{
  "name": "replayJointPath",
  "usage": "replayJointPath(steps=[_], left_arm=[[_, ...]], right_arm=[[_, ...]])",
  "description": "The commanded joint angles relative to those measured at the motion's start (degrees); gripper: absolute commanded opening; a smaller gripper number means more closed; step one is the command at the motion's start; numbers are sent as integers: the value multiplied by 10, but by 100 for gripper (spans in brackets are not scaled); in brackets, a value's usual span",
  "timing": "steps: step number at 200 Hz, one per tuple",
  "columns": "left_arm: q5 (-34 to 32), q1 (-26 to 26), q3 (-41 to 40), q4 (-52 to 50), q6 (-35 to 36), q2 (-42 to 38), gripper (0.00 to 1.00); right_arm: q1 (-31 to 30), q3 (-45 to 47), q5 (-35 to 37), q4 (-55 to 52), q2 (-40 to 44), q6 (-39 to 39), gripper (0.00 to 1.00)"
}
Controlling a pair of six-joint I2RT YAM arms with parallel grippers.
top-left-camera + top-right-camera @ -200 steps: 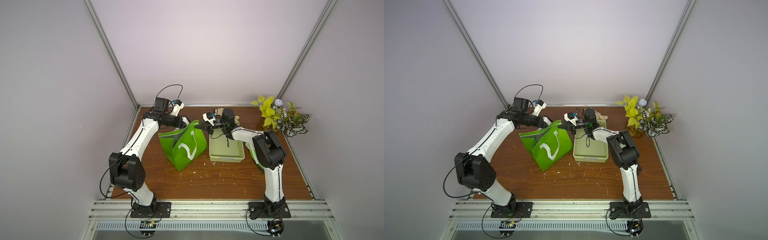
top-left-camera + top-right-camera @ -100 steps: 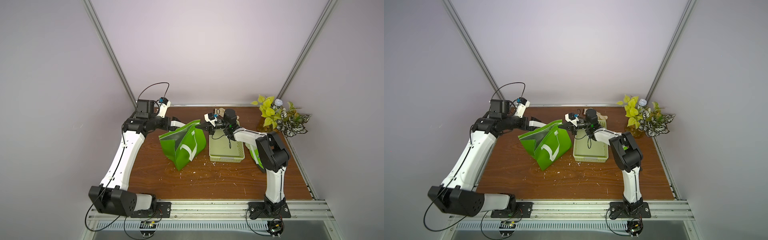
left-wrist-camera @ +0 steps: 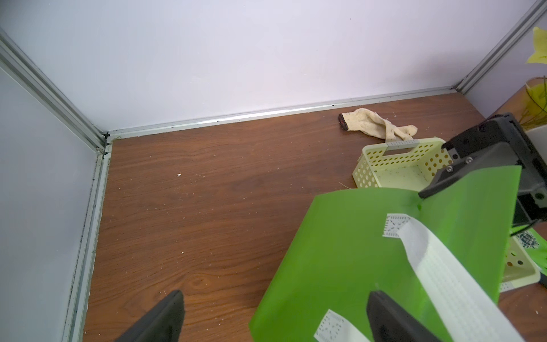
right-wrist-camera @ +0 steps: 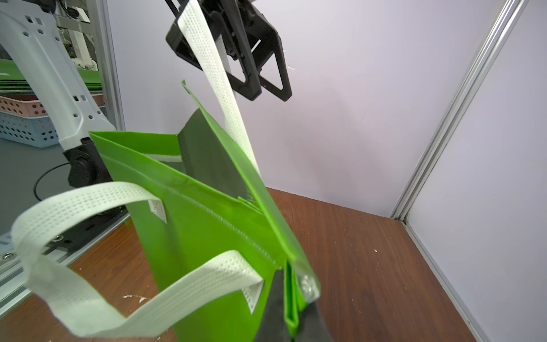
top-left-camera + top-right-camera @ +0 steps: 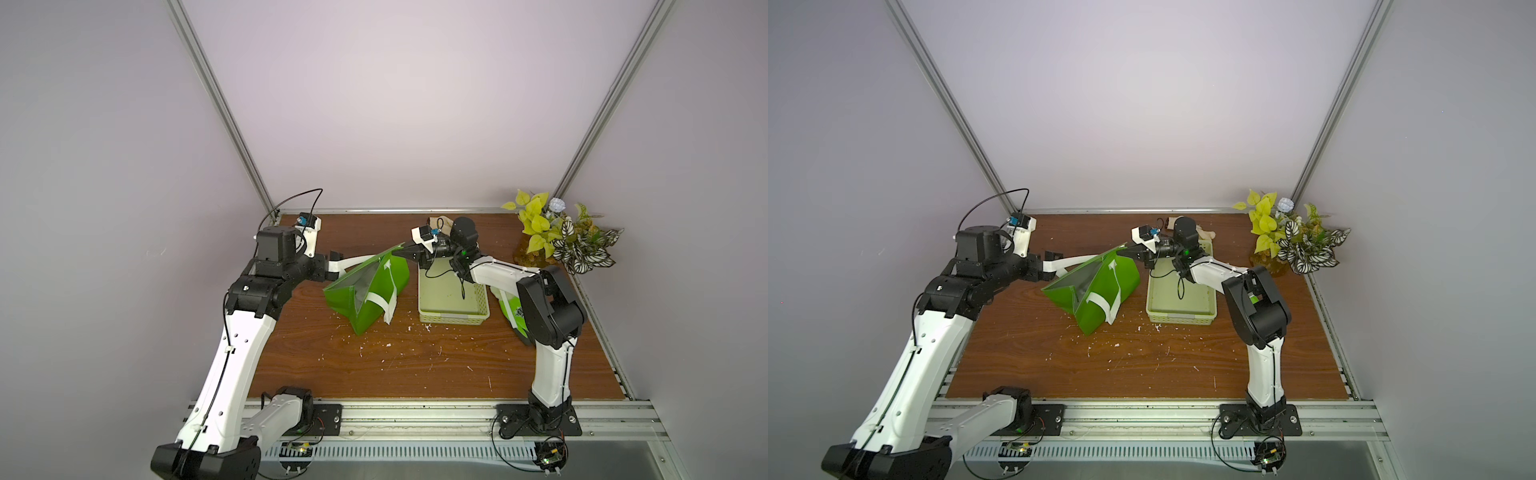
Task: Place the ice pack in the delivery bag
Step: Close the delivery bag at the center of the board.
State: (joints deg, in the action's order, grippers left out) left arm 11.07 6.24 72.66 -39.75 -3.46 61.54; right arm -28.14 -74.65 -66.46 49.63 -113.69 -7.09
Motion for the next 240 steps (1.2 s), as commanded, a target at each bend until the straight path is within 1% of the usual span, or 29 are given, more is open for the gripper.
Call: replayJointPath(steps=[1,15,34,55,82,103,127,147,167,184,214,219,232,234,240], left_arm=[[-6,-5,57,45,-21,24,98],[-3,-5,75,43,-21,52,98],[22,-5,99,19,-25,93,98],[53,-5,78,18,-36,102,98],[57,-5,46,18,-45,124,98],[28,-5,44,19,-44,154,98],[-45,0,60,20,-34,186,98],[-87,6,69,19,-4,196,98],[-103,9,73,19,29,202,98],[-105,10,82,20,46,222,98],[-86,10,111,20,43,267,98],[-84,11,116,20,43,271,98],[-83,15,117,20,41,279,98],[-83,15,131,20,41,281,98],[-84,17,141,20,39,284,98]], right_arm=[[33,2,37,-21,8,-5,0],[33,-1,38,-27,7,-5,0],[33,-12,41,-48,4,-13,0],[33,-22,44,-66,1,-16,0],[31,-33,38,-46,-8,15,0],[29,-33,34,-10,-16,47,0],[27,-41,36,-18,-21,46,0],[27,-49,42,-48,-21,27,0],[27,-69,47,-105,-25,-6,0],[27,-76,46,-119,-26,-13,0],[26,-76,44,-138,-25,-27,0],[26,-76,46,-145,-23,-31,4],[28,-75,45,-158,-20,-43,11],[28,-74,45,-158,-20,-44,13],[29,-71,44,-158,-18,-46,18]])
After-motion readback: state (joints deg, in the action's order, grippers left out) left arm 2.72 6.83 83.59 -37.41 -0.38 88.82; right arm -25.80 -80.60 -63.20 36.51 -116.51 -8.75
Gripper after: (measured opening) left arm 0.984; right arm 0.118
